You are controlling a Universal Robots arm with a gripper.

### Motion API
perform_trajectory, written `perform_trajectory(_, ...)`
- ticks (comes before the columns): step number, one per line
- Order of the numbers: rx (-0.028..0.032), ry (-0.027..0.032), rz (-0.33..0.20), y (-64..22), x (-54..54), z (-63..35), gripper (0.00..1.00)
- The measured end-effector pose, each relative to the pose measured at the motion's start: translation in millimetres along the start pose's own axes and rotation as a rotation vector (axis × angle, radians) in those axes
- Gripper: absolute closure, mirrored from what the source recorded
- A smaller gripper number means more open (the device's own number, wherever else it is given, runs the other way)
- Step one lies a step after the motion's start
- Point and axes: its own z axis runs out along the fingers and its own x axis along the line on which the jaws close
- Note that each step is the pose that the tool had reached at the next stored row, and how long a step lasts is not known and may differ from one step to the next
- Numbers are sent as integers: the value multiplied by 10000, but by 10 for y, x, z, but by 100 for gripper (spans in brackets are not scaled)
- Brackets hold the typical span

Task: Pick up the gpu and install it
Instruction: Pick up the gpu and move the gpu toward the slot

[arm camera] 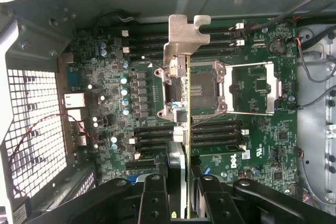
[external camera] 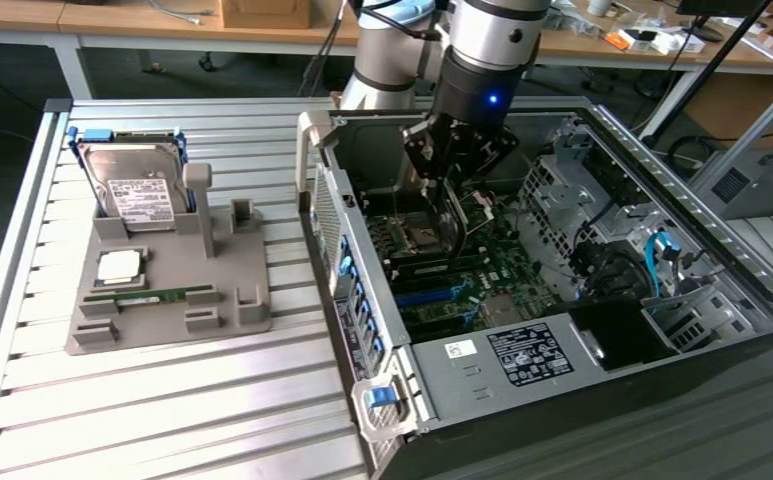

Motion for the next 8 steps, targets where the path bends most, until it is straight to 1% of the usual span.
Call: perform_trajectory(8, 16, -1, -1, 1, -5, 19, 73)
